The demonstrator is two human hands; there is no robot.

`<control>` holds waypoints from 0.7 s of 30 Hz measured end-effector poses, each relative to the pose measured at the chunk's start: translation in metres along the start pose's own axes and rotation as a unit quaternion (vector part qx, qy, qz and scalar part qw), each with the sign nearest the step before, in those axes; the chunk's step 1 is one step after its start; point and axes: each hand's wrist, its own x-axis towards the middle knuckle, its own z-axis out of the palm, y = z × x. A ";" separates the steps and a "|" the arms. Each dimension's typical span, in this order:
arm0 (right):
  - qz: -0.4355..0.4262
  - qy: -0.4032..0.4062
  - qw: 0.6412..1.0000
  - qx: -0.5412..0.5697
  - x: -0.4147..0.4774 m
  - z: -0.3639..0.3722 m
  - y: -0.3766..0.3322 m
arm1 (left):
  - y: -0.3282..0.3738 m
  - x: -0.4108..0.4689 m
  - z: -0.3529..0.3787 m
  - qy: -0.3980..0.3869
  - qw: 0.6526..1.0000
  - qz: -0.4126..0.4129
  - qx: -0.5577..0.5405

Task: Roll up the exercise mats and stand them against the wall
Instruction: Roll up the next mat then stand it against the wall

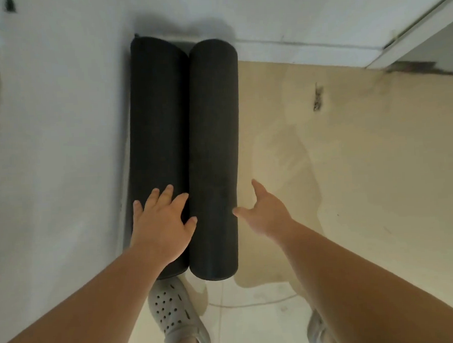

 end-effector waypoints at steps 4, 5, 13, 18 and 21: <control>0.016 0.060 0.996 0.062 -0.108 -0.064 0.018 | 0.026 -0.086 -0.066 -0.016 0.998 -0.051 -0.039; 0.015 0.077 0.993 0.082 -0.140 -0.084 0.019 | 0.038 -0.111 -0.090 -0.014 0.996 -0.062 -0.065; -0.044 0.124 0.985 0.109 -0.396 -0.260 -0.009 | 0.154 -0.310 -0.300 0.112 0.971 -0.052 -0.204; -0.107 0.153 0.975 0.118 -0.506 -0.324 -0.024 | 0.201 -0.404 -0.368 0.159 0.958 0.006 -0.239; -0.105 0.191 0.961 0.169 -0.553 -0.339 -0.017 | 0.209 -0.428 -0.393 0.159 0.959 0.046 -0.228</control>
